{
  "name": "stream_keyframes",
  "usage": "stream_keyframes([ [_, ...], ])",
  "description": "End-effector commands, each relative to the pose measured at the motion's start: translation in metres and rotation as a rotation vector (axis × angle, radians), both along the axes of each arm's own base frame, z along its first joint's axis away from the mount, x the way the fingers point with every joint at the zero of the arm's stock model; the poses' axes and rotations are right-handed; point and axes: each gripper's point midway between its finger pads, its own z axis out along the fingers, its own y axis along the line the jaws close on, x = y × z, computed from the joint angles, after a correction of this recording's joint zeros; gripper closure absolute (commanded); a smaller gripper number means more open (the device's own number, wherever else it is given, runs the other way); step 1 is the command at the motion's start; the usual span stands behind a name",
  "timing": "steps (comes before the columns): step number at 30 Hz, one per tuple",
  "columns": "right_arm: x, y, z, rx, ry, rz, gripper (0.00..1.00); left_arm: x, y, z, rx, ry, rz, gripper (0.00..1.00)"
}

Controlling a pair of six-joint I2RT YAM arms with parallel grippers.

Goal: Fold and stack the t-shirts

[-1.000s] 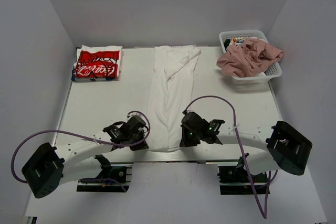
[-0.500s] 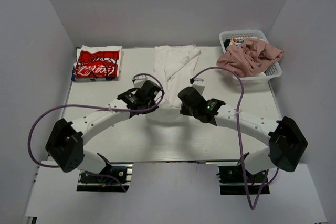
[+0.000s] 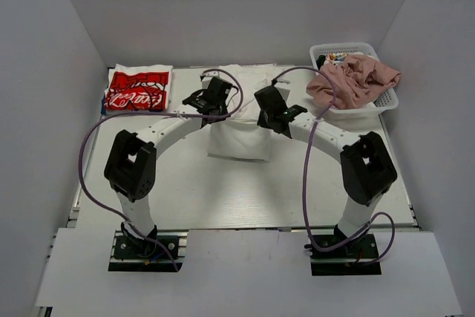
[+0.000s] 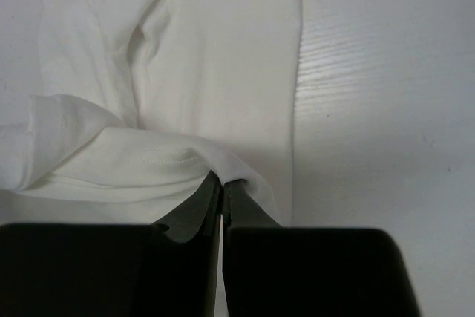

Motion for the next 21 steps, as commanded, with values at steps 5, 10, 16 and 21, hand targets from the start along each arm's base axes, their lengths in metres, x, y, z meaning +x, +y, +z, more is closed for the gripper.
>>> stream_keyframes([
  [5, 0.054, 0.006, -0.005, 0.052, 0.026, 0.035, 1.0, 0.056, 0.001, -0.005, 0.002, -0.032, -0.02, 1.0],
  [10, 0.085, 0.004, -0.027, 0.054, 0.083, 0.014, 0.62, 0.082, -0.002, -0.028, -0.009, 0.007, -0.027, 0.56],
  [16, 0.08, 0.002, -0.015, 0.063, 0.069, 0.05, 0.12, 0.091, 0.003, -0.005, -0.007, -0.03, -0.065, 0.05],
  [21, 0.037, -0.004, -0.016, 0.095, 0.097, 0.124, 0.1, 0.045, 0.029, -0.007, -0.008, 0.012, -0.011, 0.0],
])
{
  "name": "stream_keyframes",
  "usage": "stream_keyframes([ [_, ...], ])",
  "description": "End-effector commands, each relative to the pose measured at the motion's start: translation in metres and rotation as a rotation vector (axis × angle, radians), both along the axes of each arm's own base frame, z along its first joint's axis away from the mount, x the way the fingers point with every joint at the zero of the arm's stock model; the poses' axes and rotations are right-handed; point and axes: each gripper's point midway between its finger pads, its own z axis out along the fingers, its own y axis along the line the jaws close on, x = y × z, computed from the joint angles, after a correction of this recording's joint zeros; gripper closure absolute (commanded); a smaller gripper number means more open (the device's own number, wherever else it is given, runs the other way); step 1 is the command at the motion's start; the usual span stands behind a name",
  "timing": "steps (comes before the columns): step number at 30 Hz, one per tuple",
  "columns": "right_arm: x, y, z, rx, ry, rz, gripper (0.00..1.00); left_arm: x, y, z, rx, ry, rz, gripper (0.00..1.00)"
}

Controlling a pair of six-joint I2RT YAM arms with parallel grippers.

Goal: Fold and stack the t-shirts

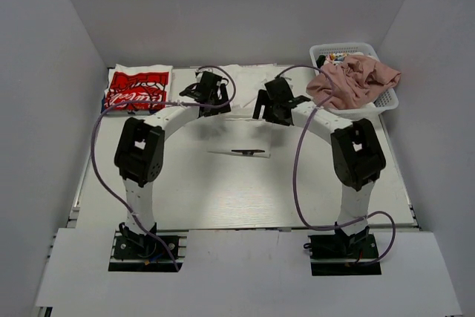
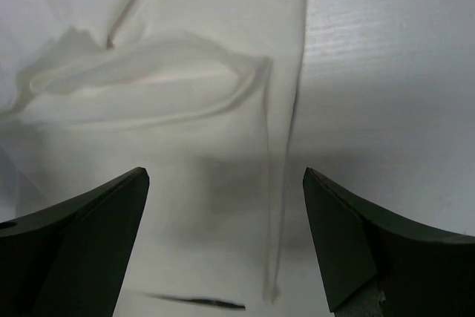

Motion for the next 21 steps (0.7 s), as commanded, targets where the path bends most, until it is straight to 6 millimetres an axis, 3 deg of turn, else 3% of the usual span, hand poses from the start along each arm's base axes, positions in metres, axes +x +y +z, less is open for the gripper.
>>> stream_keyframes([
  [1, -0.022, 0.005, 0.029, 0.059, -0.065, 0.077, 0.1, -0.035, 0.014, 0.037, -0.052, -0.03, 0.021, 0.0],
  [2, -0.026, 0.013, 0.034, 0.067, -0.09, 0.149, 0.1, -0.045, 0.018, 0.05, -0.071, -0.048, 0.03, 0.0],
  [5, -0.038, 0.036, 0.044, 0.114, -0.122, 0.305, 0.1, -0.098, 0.04, 0.01, -0.065, 0.079, 0.082, 0.0],
  [6, -0.037, 0.042, 0.04, 0.119, -0.123, 0.321, 0.1, -0.107, 0.044, 0.021, -0.087, 0.057, 0.093, 0.0],
  [9, -0.049, 0.076, 0.027, 0.199, -0.095, 0.445, 0.1, -0.148, 0.06, 0.0, -0.093, 0.127, 0.131, 0.0],
  [10, -0.048, 0.093, 0.04, 0.236, -0.115, 0.488, 0.1, -0.156, 0.063, 0.009, -0.11, 0.111, 0.138, 0.0],
  [12, -0.045, 0.103, 0.015, 0.243, -0.061, 0.497, 0.1, -0.18, 0.071, -0.006, -0.112, 0.161, 0.148, 0.0],
  [14, -0.03, 0.121, 0.021, 0.266, -0.088, 0.508, 0.1, -0.198, 0.074, -0.011, -0.118, 0.171, 0.132, 0.0],
  [15, -0.02, 0.128, 0.009, 0.263, -0.08, 0.494, 0.1, -0.203, 0.073, -0.013, -0.134, 0.18, 0.132, 0.0],
  [16, -0.004, 0.132, 0.02, 0.274, -0.115, 0.481, 0.1, -0.212, 0.076, -0.019, -0.129, 0.204, 0.129, 0.0],
  [17, 0.005, 0.133, 0.019, 0.269, -0.127, 0.458, 0.1, -0.214, 0.076, -0.016, -0.142, 0.193, 0.136, 0.0],
  [18, 0.021, 0.138, 0.004, 0.26, -0.125, 0.438, 0.1, -0.214, 0.076, -0.016, -0.142, 0.192, 0.136, 0.0],
  [20, 0.065, 0.139, 0.037, 0.254, -0.239, 0.353, 0.1, -0.218, 0.078, -0.016, -0.145, 0.198, 0.144, 0.0],
  [21, 0.076, 0.136, 0.012, 0.243, -0.212, 0.315, 0.1, -0.219, 0.076, -0.013, -0.15, 0.188, 0.134, 0.0],
])
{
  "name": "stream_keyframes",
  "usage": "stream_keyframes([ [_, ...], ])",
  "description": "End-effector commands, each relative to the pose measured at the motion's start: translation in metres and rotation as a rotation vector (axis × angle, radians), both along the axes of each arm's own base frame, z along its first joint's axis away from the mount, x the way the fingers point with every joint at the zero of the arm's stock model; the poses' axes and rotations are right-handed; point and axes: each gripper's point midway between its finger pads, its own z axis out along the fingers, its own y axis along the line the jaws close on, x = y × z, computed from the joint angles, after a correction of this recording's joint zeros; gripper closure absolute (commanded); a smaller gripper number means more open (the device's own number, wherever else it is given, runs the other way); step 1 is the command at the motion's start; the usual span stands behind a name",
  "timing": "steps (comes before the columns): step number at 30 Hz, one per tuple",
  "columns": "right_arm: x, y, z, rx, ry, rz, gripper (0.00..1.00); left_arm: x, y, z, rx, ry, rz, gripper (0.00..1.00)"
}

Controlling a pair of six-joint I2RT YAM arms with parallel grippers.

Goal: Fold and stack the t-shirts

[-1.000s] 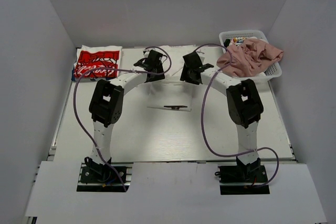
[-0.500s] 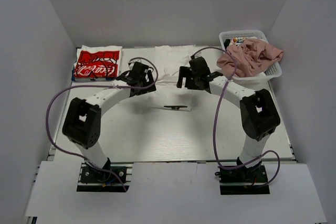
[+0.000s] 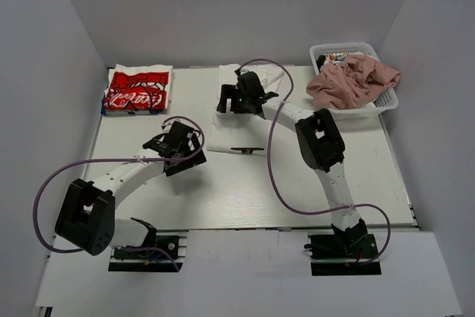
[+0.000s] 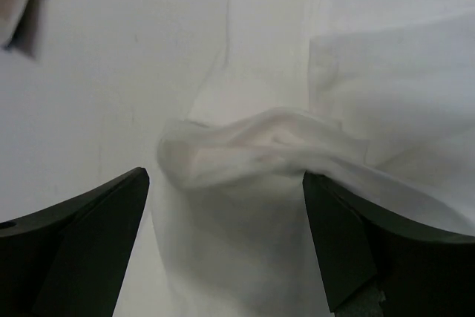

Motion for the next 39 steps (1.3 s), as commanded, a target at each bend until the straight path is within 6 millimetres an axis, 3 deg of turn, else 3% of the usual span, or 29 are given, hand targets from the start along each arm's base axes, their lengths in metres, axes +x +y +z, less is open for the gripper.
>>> stream_keyframes([
  [1, 0.078, -0.006, 0.055, 0.072, -0.184, -0.17, 0.1, 0.001, -0.008, 0.014, -0.048, -0.039, 0.002, 0.0],
  [4, 0.097, -0.015, 0.054, 0.105, -0.183, -0.201, 0.1, 0.006, -0.008, 0.018, -0.04, -0.053, -0.002, 0.0],
  [5, 0.103, -0.017, 0.066, 0.132, -0.22, -0.205, 0.1, 0.01, -0.007, 0.019, -0.04, -0.053, 0.007, 0.0],
  [6, 0.103, -0.017, 0.071, 0.133, -0.231, -0.202, 0.1, 0.013, -0.008, 0.02, -0.035, -0.057, -0.002, 0.0],
  [7, 0.103, -0.024, 0.089, 0.144, -0.255, -0.211, 0.1, 0.016, -0.007, 0.018, -0.019, -0.051, 0.005, 0.0],
  [9, 0.085, -0.027, 0.075, 0.123, -0.21, -0.153, 0.1, 0.029, -0.008, 0.025, -0.004, -0.081, 0.01, 0.0],
  [10, 0.076, -0.034, 0.109, 0.132, -0.242, -0.141, 0.1, 0.033, -0.01, 0.025, 0.004, -0.08, -0.001, 0.0],
  [11, 0.061, -0.04, 0.095, 0.092, -0.221, -0.135, 0.1, 0.048, -0.009, 0.028, 0.02, -0.106, 0.01, 0.0],
  [12, 0.041, -0.054, 0.066, 0.039, -0.162, -0.144, 0.1, 0.054, -0.011, 0.03, 0.025, -0.118, -0.005, 0.0],
  [13, 0.031, -0.062, 0.124, 0.094, -0.262, -0.155, 0.1, 0.061, -0.014, 0.031, 0.025, -0.133, -0.016, 0.0],
  [14, -0.006, -0.082, 0.066, 0.025, -0.147, -0.157, 0.1, 0.076, -0.018, 0.037, 0.008, -0.172, -0.005, 0.0],
  [15, -0.019, -0.09, 0.087, 0.055, -0.172, -0.163, 0.1, 0.083, -0.017, 0.025, 0.013, -0.145, -0.007, 0.0],
  [16, -0.027, -0.096, 0.088, 0.098, -0.146, -0.193, 0.1, 0.088, -0.02, 0.022, -0.002, -0.128, -0.012, 0.0],
  [17, -0.052, -0.109, 0.099, 0.121, -0.15, -0.204, 0.1, 0.099, -0.029, 0.026, -0.043, -0.133, -0.026, 0.0],
  [18, -0.071, -0.119, 0.074, 0.102, -0.109, -0.212, 0.1, 0.103, -0.036, 0.022, -0.056, -0.125, -0.048, 0.0],
  [19, -0.081, -0.121, 0.071, 0.11, -0.098, -0.199, 0.1, 0.107, -0.038, 0.01, -0.068, -0.095, -0.062, 0.0],
  [21, -0.108, -0.127, 0.061, 0.121, -0.048, -0.174, 0.1, 0.117, -0.05, 0.008, -0.114, -0.093, -0.107, 0.0],
  [24, -0.125, -0.131, 0.052, 0.093, 0.017, -0.164, 0.1, 0.122, -0.048, -0.006, -0.121, -0.055, -0.101, 0.02],
  [26, -0.131, -0.134, 0.044, 0.094, 0.041, -0.162, 0.1, 0.122, -0.048, -0.012, -0.141, -0.045, -0.104, 0.09],
  [27, -0.135, -0.136, 0.036, 0.086, 0.063, -0.166, 0.1, 0.126, -0.048, -0.01, -0.155, -0.057, -0.103, 0.19],
  [28, -0.136, -0.135, 0.032, 0.084, 0.068, -0.166, 0.1, 0.122, -0.051, -0.012, -0.176, -0.048, -0.117, 0.23],
  [36, -0.137, -0.124, 0.001, 0.102, 0.163, -0.175, 0.1, 0.111, -0.057, -0.04, -0.2, 0.0, -0.166, 0.43],
  [39, -0.137, -0.123, -0.012, 0.095, 0.198, -0.181, 0.11, 0.113, -0.06, -0.05, -0.203, 0.018, -0.169, 0.61],
])
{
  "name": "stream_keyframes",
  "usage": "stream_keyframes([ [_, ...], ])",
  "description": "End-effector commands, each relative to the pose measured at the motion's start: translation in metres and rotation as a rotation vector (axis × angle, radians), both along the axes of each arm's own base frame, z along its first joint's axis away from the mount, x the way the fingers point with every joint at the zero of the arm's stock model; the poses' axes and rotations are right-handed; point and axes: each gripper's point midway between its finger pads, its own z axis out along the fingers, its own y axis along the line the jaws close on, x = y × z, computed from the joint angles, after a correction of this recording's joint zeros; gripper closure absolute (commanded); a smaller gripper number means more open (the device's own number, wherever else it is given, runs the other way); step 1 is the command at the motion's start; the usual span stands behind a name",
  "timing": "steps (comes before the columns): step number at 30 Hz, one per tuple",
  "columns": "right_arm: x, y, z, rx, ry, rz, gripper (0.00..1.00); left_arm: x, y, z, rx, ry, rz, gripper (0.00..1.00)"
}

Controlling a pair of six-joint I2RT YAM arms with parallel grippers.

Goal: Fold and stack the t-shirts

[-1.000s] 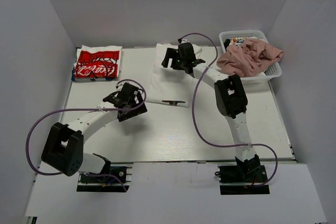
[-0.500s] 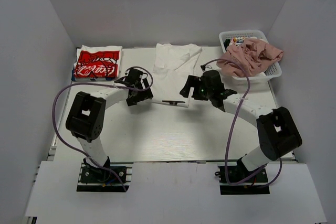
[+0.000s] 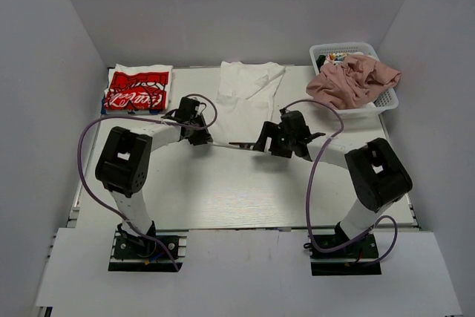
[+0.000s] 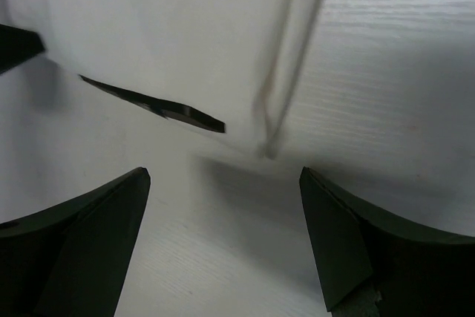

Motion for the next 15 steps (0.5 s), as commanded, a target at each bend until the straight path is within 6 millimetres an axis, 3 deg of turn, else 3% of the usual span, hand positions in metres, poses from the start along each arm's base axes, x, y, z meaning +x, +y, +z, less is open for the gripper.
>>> stream_keyframes([
  [1, 0.004, 0.015, 0.001, 0.055, 0.007, 0.019, 0.13, -0.01, -0.002, -0.021, 0.001, 0.067, -0.032, 0.77],
  [3, 0.006, 0.014, -0.009, 0.047, 0.029, -0.003, 0.14, -0.006, -0.003, -0.022, 0.0, 0.065, -0.032, 0.84],
  [4, 0.006, 0.015, -0.014, 0.051, 0.034, -0.004, 0.21, -0.007, -0.003, -0.022, 0.0, 0.065, -0.032, 0.88],
  [5, 0.007, 0.015, -0.016, 0.057, 0.039, -0.01, 0.24, -0.007, -0.004, -0.021, -0.008, 0.068, -0.037, 0.98],
  [7, 0.009, 0.018, -0.02, 0.065, 0.035, -0.007, 0.35, -0.003, -0.006, -0.021, -0.007, 0.057, -0.045, 1.0],
  [9, 0.014, 0.018, -0.022, 0.061, 0.033, -0.011, 0.61, -0.005, -0.003, -0.023, 0.006, 0.066, -0.039, 1.0],
  [11, 0.007, 0.012, -0.031, 0.036, 0.058, -0.021, 1.0, -0.008, -0.002, -0.019, 0.007, 0.07, -0.039, 1.0],
  [13, 0.008, 0.014, -0.014, 0.06, -0.001, -0.029, 1.0, -0.021, -0.001, -0.02, 0.009, 0.073, -0.048, 1.0],
  [14, -0.004, 0.005, -0.018, 0.051, -0.001, -0.035, 1.0, -0.03, 0.007, -0.024, 0.032, 0.074, -0.034, 1.0],
  [15, -0.005, 0.006, -0.014, 0.062, -0.025, -0.028, 1.0, -0.034, 0.003, -0.008, 0.019, 0.037, -0.046, 1.0],
])
